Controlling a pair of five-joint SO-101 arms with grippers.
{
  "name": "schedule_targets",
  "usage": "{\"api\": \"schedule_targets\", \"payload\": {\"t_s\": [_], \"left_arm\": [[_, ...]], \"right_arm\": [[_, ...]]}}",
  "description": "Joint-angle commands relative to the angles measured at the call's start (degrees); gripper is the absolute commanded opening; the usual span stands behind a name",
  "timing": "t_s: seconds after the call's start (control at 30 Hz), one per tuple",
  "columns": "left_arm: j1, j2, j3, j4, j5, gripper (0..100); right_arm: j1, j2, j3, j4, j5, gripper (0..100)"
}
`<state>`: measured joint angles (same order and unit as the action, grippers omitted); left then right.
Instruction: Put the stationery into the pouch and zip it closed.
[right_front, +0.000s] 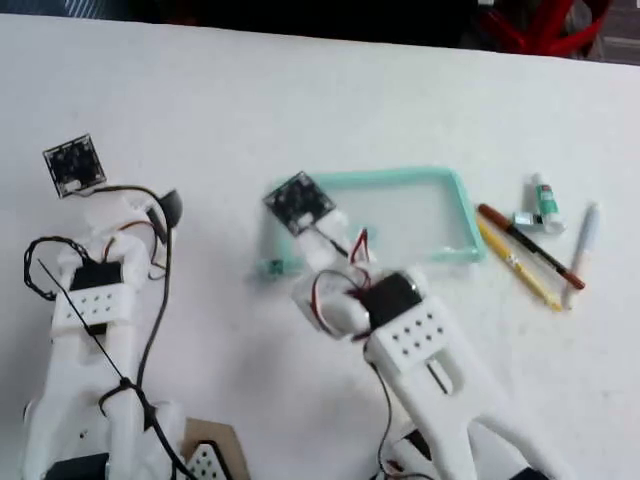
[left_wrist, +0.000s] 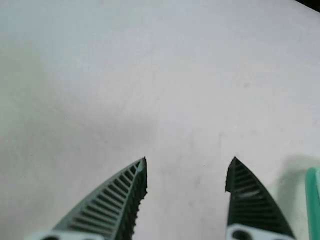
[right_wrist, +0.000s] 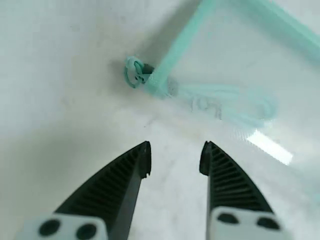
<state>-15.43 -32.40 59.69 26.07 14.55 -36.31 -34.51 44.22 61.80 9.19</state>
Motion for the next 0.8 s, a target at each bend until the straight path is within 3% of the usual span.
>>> {"api": "schedule_targets", "payload": {"t_s": [0.0, 0.33, 0.5, 0.77], "left_arm": [[-0.1, -0.5, -0.6, -1.1, 0.0, 26], [-0.6, -0.1, -0.3, -4.1, 0.0, 26], [-0.6, 0.0, -0.3, -4.2, 0.0, 26], [-3.2, 0.0, -0.2, -4.3, 0.2, 26]], "right_arm": [[1.5, 1.0, -2.9, 0.3, -0.9, 17.3], [1.3, 1.0, -3.0, 0.0, 0.4, 17.1], [-1.9, 2.1, -6.3, 2.1, 15.7, 17.0], [-9.1, 13.1, -19.2, 3.8, 18.0, 17.1]]}}
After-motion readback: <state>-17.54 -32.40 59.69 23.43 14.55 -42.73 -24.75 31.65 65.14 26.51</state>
